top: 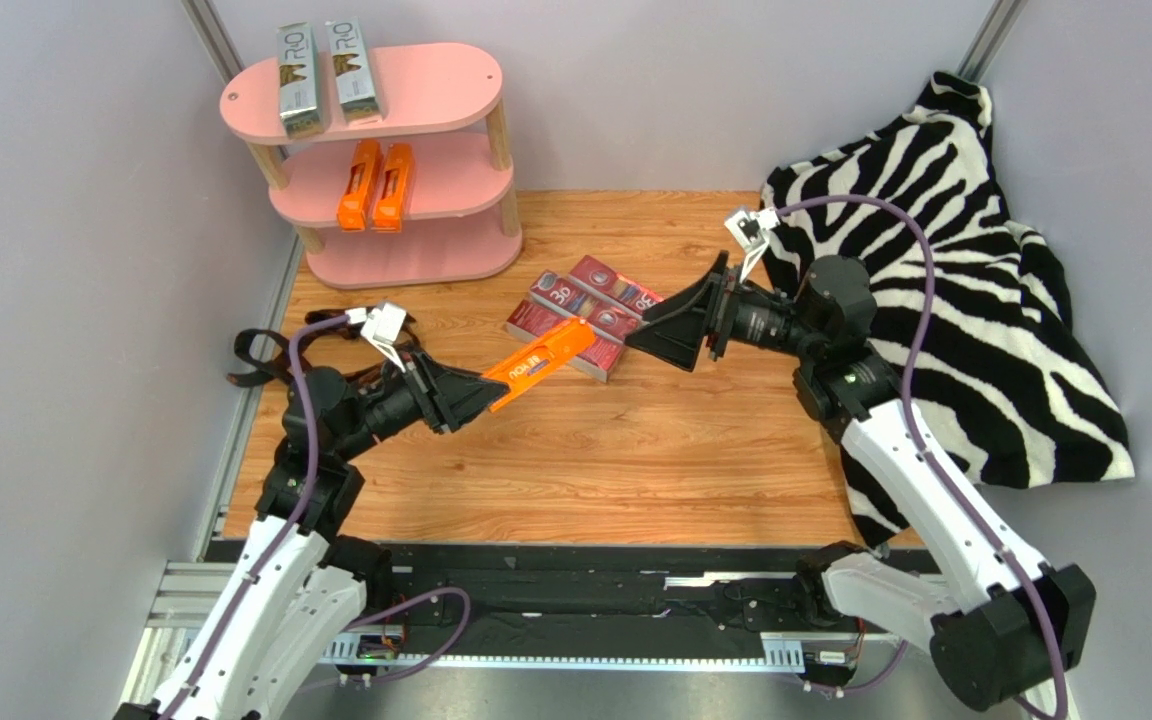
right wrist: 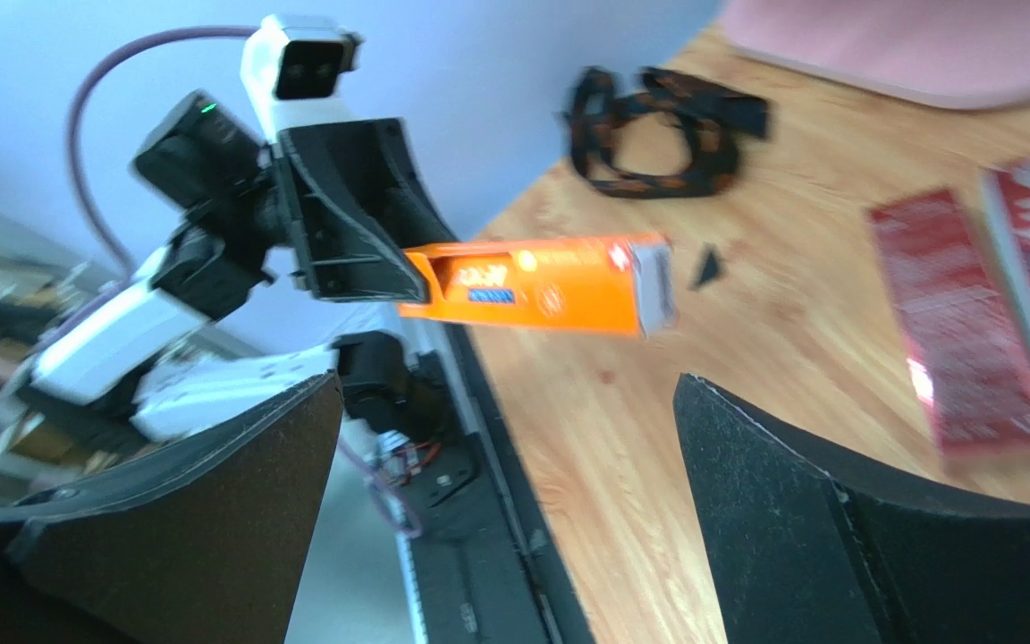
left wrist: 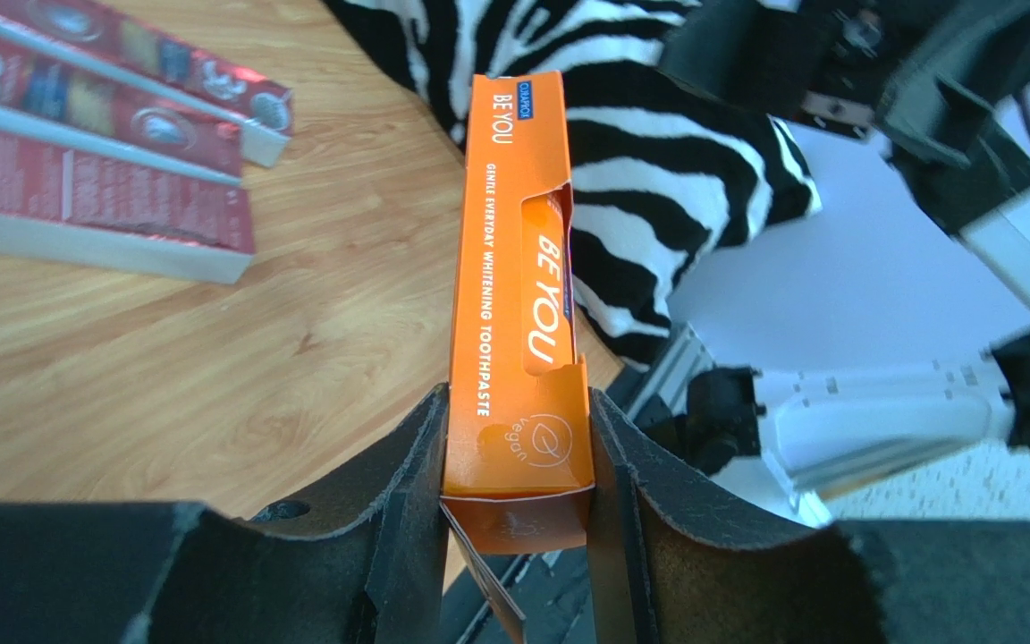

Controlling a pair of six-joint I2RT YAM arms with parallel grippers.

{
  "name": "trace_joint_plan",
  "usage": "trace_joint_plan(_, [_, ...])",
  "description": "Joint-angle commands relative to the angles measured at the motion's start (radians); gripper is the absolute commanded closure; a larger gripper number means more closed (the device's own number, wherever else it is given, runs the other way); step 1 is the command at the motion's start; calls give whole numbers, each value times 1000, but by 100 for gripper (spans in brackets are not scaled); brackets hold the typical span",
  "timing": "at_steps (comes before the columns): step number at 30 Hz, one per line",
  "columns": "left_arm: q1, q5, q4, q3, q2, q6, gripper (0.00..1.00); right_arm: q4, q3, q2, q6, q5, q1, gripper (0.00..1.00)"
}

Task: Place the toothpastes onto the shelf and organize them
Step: Pick up the toothpaste from the center of the board.

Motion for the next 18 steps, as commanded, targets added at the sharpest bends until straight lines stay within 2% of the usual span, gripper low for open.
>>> trace_joint_plan(1, [106, 16, 207, -74, -9, -156, 63, -300, -18, -77, -167, 311, -1, 0])
trace_joint_plan(8, [267, 35, 363, -200, 2, -273, 62, -345, -111, -186, -152, 538, 1, 0])
trace_joint_plan(12, [356, 6, 475, -270, 6, -366, 62, -339, -169, -239, -147, 594, 2, 0])
trace_joint_plan(18, [393, -68, 535, -307, 19, -410, 62, -323, -217, -253, -150, 624, 2, 1])
